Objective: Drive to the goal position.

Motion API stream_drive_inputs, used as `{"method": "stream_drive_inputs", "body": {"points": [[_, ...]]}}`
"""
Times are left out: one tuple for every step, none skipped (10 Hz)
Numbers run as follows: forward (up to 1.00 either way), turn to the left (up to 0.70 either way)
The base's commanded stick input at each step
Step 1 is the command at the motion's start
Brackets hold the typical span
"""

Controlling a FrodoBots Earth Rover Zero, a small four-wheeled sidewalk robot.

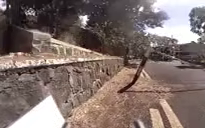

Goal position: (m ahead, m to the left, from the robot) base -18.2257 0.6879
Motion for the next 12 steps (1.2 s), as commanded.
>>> {"method": "stream_drive_inputs", "body": {"points": [[0.00, -0.70], [0.00, -0.70], [0.00, -0.70], [0.00, -0.70], [0.00, -0.70], [0.00, -0.70], [0.00, -0.70], [0.00, -0.70], [0.00, -0.70], [0.00, -0.70], [0.00, -0.70], [0.00, -0.70]]}}
